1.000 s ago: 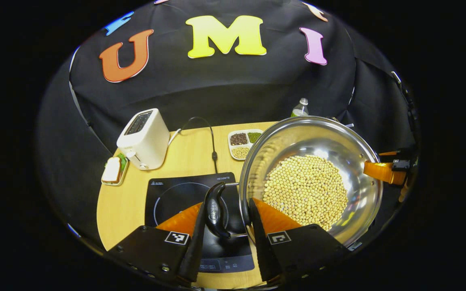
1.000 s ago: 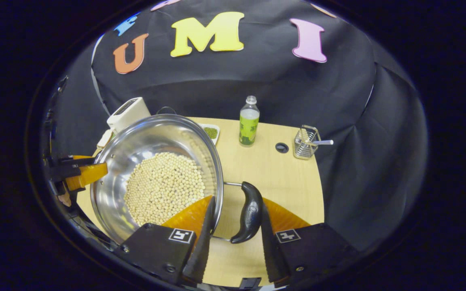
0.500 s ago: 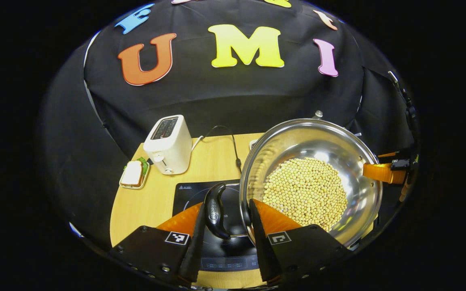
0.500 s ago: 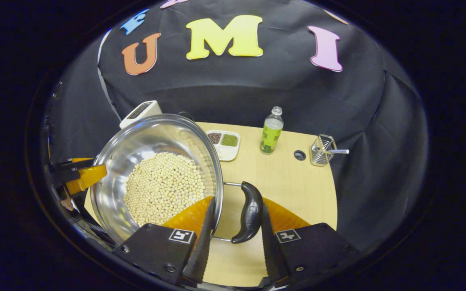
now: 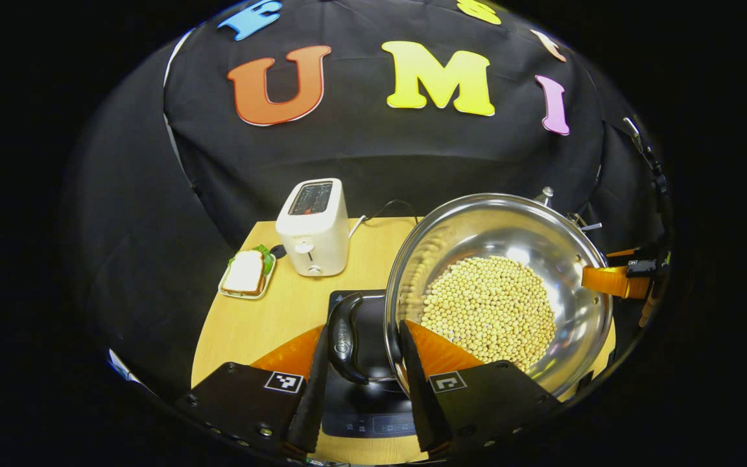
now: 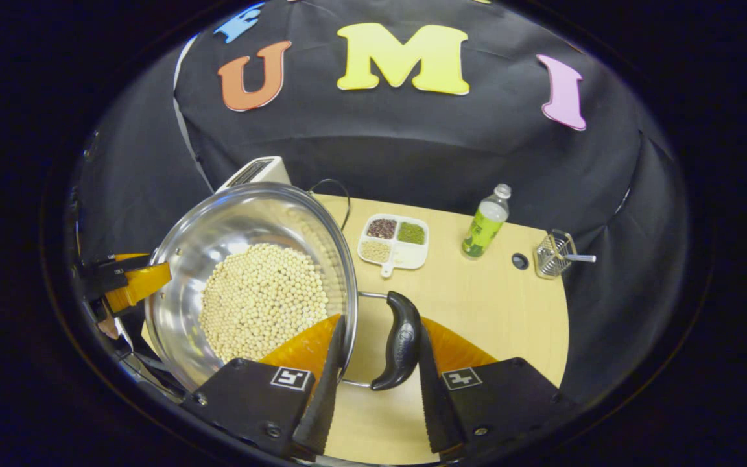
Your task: First push the handle of the pot to place it horizontally, then grasp the pot with both hands and set it on the induction cooktop.
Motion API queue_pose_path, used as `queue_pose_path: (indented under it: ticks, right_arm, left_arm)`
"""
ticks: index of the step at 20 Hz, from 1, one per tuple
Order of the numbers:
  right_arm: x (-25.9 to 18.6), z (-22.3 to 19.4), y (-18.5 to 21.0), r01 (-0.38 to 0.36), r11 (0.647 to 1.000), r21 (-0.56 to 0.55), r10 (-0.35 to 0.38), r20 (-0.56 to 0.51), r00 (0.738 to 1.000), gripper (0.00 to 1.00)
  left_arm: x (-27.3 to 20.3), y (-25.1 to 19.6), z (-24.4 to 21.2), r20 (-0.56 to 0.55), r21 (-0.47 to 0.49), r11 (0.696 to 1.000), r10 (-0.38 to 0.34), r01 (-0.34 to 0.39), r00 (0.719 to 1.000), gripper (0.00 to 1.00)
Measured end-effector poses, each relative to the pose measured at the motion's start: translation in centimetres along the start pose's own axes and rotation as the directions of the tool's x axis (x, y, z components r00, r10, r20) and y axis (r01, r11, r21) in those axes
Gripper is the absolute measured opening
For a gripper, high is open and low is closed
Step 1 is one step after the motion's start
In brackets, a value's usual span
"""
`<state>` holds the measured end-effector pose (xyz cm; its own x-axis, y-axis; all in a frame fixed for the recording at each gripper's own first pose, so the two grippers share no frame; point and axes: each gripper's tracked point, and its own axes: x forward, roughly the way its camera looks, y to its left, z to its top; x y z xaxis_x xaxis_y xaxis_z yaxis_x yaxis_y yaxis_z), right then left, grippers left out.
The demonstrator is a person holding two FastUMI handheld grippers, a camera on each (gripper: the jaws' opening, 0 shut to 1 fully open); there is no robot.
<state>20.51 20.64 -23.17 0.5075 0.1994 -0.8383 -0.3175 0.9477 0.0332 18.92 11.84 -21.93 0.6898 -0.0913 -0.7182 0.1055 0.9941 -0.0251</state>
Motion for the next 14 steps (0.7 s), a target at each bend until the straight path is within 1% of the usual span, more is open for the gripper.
queue_pose_path:
  ticks: [2,8,12,13,14]
  right_arm:
    - [1.1,0.1,1.4,-0.010,1.000,-0.010,0.010,-0.003,1.000,0.58]
    - [5.3,-0.4,5.1,-0.059,0.998,0.029,0.059,-0.024,0.998,0.58]
    - [7.9,-1.3,6.1,-0.065,0.997,0.044,0.067,-0.043,0.997,0.58]
    - [8.6,-1.5,6.3,-0.068,0.996,0.054,0.070,-0.049,0.996,0.60]
    - [9.1,-2.0,6.3,-0.070,0.995,0.065,0.073,-0.055,0.996,0.58]
  left_arm:
    - [0.4,1.2,-0.2,-0.006,-0.005,1.000,0.006,-0.006,1.000,0.55]
    - [2.8,5.4,-1.4,-0.035,-0.020,0.999,0.050,-0.051,0.998,0.55]
    - [4.6,6.4,-2.8,-0.062,-0.006,0.998,0.068,-0.068,0.996,0.55]
    - [5.1,6.5,-3.1,-0.068,-0.006,0.997,0.074,-0.074,0.995,0.55]
    - [5.6,6.6,-3.2,-0.070,-0.008,0.997,0.078,-0.078,0.994,0.55]
